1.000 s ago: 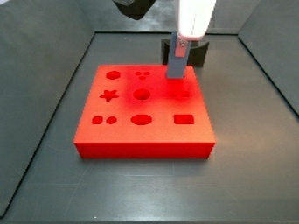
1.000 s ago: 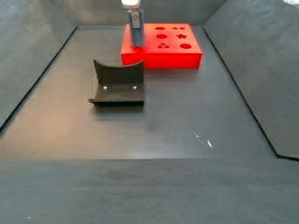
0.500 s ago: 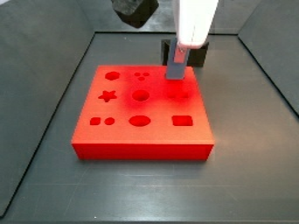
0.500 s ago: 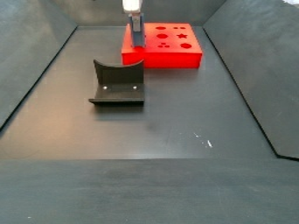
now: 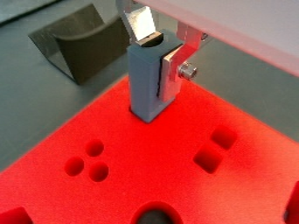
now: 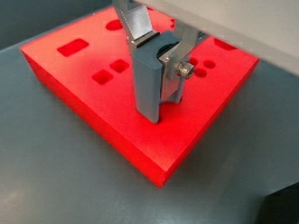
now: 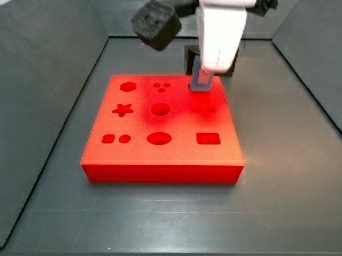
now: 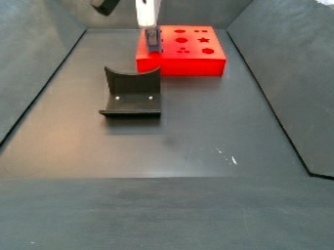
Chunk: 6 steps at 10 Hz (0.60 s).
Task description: Insert the arch object.
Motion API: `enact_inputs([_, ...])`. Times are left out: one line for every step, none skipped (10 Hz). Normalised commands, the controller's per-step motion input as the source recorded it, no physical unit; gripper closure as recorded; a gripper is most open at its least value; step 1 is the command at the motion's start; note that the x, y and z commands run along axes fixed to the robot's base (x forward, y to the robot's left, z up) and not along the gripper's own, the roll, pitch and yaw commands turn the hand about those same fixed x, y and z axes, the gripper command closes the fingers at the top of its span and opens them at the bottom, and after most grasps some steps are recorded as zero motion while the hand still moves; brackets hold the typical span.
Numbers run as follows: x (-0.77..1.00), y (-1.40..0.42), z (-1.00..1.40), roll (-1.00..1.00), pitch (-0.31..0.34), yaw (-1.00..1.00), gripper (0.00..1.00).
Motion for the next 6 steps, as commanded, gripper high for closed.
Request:
enact_inputs([0.07,-0.06,-0.49,0.09,-0.004,-0.03,1.0])
enact_inputs([0.09,-0.07,-0.52,0.09,-0.014,-0.05,1.0])
enact_inputs([0.04,-0.06,-0.5,0.1,-0.02,-0.05,1.0])
enact_inputs([0.0,0.0,-0.41,0.13,0.0,-0.01,1.0])
enact_inputs([-0.02,0.0,-0.15,0.05,0.0,0.0,1.0])
enact_inputs([0.0,0.0,0.0,0.0,0.0,0.0,1.0])
